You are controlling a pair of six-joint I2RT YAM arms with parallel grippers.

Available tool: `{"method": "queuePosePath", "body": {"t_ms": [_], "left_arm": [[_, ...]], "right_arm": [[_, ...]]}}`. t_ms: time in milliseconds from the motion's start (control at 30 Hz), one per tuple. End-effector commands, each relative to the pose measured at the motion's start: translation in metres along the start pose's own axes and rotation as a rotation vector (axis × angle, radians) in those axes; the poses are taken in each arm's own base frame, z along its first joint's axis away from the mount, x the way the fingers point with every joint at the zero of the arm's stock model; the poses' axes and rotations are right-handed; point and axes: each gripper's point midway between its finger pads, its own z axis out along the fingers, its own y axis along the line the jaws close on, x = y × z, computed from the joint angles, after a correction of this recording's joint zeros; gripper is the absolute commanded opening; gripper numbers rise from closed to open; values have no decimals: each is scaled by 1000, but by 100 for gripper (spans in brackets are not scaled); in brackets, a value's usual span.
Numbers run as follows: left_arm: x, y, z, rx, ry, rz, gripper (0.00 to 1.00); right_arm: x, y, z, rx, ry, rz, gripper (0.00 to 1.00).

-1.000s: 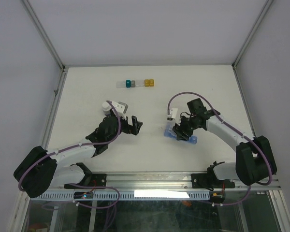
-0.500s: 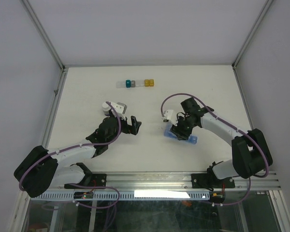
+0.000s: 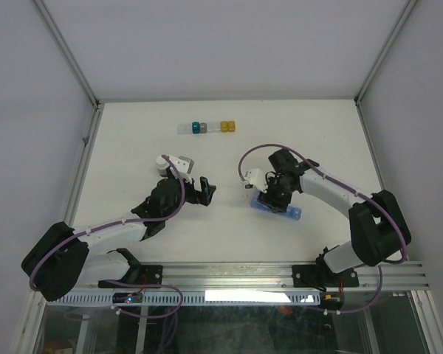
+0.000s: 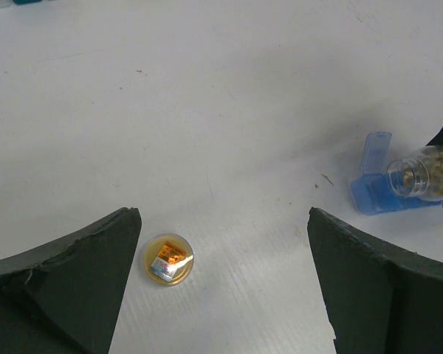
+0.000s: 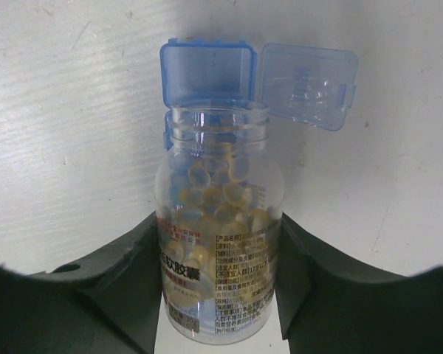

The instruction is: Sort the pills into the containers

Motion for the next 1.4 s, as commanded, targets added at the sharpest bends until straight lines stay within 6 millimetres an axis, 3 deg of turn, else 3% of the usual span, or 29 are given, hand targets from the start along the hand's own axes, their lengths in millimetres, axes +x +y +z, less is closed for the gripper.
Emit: {"method": "queuePosePath", "body": {"t_ms": [0,567,833,1100,1233,1333,1367], "left_arm": [[-21,0,3,-6,-71,9,99],[-20,1,3,-13,-71,5,99],[-20,1,3,-13,-70,4,99],[-21,1,3,-14,-73,4,99],[-19,1,4,-13,-68,4,99],[-19,1,4,-14,-67,5,99],[-20,2,4,-15,-69,4,99]], "right_arm": [[-10,-12,-10,44,10,-38,0],[-13,-11,-10,72,103,-101,0],[-13,1,-14,28,122,-139,0],[-16,-15,-16,109,129,-123,0],[-19,2,-15,20,120,-138,0],[-14,-21,-18,138,144,-117,0],[-17,-13,-17,87,131,-115,0]]}}
